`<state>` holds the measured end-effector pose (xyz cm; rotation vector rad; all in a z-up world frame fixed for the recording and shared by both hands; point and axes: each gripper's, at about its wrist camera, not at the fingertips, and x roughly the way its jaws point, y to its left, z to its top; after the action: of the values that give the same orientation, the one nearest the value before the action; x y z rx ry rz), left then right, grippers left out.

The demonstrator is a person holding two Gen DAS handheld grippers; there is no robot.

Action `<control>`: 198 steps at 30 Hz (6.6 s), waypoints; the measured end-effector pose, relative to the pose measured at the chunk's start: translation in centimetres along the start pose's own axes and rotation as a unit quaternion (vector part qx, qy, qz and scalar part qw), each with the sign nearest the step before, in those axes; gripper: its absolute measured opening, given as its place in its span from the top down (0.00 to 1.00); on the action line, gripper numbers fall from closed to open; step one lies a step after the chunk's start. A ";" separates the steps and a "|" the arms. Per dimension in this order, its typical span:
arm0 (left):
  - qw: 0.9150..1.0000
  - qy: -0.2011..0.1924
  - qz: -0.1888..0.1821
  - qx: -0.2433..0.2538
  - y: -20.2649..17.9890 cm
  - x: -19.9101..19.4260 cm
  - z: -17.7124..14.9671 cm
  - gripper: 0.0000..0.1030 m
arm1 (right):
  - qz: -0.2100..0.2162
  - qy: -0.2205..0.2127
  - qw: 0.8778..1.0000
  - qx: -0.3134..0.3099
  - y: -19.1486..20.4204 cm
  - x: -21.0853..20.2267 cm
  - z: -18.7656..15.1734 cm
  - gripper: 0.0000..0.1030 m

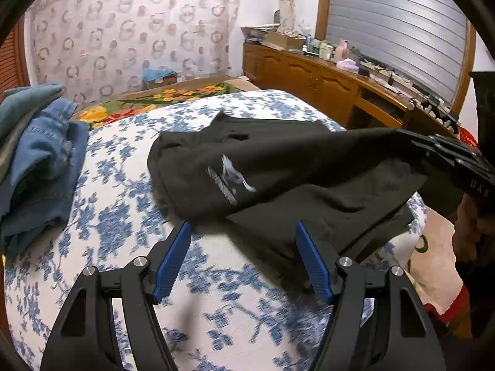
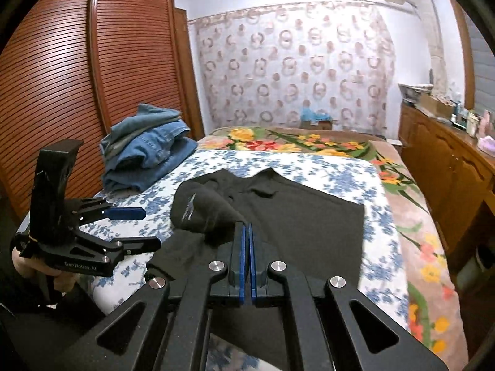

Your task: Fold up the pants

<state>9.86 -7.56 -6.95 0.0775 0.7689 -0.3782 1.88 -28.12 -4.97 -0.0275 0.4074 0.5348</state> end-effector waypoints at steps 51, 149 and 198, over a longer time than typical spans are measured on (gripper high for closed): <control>0.999 0.015 -0.022 0.019 -3.2 2.0 -0.5 0.31 | -0.026 0.009 0.999 0.036 -3.1 -4.3 -0.9 0.99; 0.999 0.005 0.032 -0.034 3.5 1.3 -1.6 0.31 | -0.109 0.095 0.989 -0.009 -8.0 14.4 8.9 0.92; 1.000 0.024 0.014 0.001 0.0 5.7 1.3 0.31 | -0.057 0.116 0.991 -0.039 -9.5 18.0 7.4 0.70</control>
<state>14.46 -9.59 -9.90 0.0995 0.8134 -0.3521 23.40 -26.51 -5.86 -0.1883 0.6081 0.4345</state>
